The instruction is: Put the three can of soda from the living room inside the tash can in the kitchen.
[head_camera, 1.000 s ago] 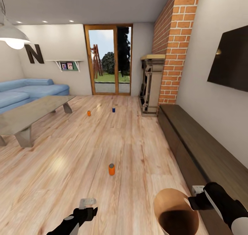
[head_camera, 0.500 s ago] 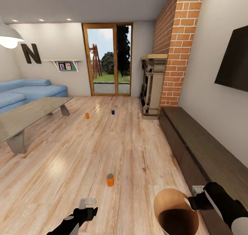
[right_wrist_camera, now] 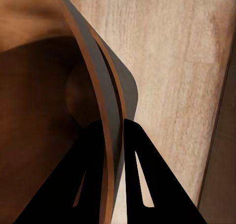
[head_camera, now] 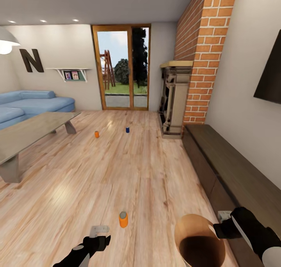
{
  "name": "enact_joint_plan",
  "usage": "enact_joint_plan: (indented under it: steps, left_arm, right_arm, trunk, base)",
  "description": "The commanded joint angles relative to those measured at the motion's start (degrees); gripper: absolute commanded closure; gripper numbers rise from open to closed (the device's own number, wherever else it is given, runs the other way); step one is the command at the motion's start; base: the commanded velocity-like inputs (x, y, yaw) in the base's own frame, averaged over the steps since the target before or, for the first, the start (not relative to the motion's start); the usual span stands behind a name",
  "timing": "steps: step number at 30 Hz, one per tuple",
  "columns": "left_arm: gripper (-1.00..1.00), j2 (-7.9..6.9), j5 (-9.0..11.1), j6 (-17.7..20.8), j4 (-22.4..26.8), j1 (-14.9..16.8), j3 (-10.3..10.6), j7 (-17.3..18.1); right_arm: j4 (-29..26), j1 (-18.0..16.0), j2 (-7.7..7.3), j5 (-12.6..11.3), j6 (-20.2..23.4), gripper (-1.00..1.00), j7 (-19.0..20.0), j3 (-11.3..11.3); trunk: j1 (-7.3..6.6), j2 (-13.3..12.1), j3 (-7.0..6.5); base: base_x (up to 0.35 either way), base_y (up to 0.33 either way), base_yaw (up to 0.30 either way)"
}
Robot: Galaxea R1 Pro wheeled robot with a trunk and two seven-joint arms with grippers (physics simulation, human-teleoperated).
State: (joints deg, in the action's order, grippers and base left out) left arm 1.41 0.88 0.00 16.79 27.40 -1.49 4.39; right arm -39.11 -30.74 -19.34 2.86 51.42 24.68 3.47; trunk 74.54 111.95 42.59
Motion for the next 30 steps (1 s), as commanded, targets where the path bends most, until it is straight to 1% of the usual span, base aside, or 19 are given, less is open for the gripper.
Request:
enact_joint_plan:
  steps: [1, 30]
  left_arm:
    - [-1.0, 0.0, 0.0, 0.0, 0.0, 0.0, 0.0, 0.0]
    - [-1.0, 0.0, 0.1, 0.0, 0.2, 0.0, 0.0, 0.0]
  right_arm:
    - [0.0, 0.0, 0.0, -0.8, 0.2, 1.0, 0.3, 0.0]
    - [0.0, 0.0, 0.03, -0.8, -0.2, 1.0, 0.3, 0.0]
  trunk:
    - [0.0, 0.0, -0.01]
    - [0.0, 0.0, -0.01]
  base:
    - [0.346, 0.0, 0.0]
    - [0.345, 0.0, 0.0]
